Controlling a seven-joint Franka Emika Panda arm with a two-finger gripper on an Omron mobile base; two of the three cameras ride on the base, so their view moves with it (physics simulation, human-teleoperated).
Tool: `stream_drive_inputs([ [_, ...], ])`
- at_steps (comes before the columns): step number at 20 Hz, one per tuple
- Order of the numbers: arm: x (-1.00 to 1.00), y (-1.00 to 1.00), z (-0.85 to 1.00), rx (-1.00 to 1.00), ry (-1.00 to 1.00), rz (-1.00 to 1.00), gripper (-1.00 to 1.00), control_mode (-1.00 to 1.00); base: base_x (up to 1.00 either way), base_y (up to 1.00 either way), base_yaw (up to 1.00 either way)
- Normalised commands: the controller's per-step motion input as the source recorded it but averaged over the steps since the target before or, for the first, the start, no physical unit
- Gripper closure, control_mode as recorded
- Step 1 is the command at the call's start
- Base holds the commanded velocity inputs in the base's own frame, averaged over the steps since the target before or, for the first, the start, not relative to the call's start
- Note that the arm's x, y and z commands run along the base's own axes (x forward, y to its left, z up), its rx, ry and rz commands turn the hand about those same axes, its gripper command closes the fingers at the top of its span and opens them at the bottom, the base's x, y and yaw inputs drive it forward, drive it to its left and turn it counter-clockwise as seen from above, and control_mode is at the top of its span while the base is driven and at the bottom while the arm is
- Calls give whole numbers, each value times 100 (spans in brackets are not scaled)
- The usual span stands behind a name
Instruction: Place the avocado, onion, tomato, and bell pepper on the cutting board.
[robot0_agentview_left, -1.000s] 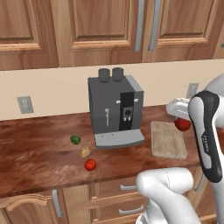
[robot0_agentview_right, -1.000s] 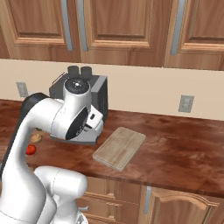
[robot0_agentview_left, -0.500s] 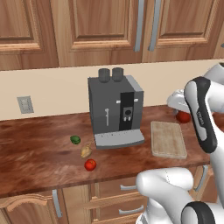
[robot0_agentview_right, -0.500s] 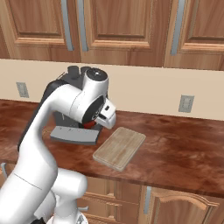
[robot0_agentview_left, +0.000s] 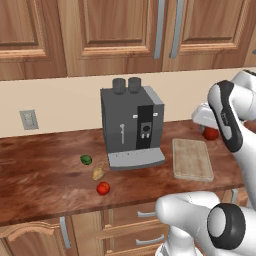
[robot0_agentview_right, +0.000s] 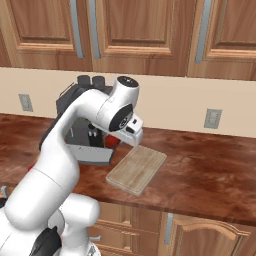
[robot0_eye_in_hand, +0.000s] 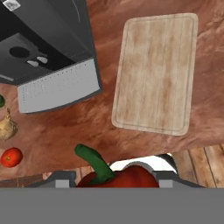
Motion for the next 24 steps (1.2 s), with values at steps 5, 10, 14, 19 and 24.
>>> stream_drive_inputs([
  [5,2,-1,-46,-6,-1,7,100,-100,0,0,0],
  [10,22,-3,-34,-3,-1,0,100,-100,0,0,0],
  [14,34,-20,-23,0,2,2,100,-100,0,0,0],
  [19,37,-29,-23,0,7,4,100,-100,0,0,0],
  [24,28,-27,-25,0,10,6,100,-100,0,0,0],
])
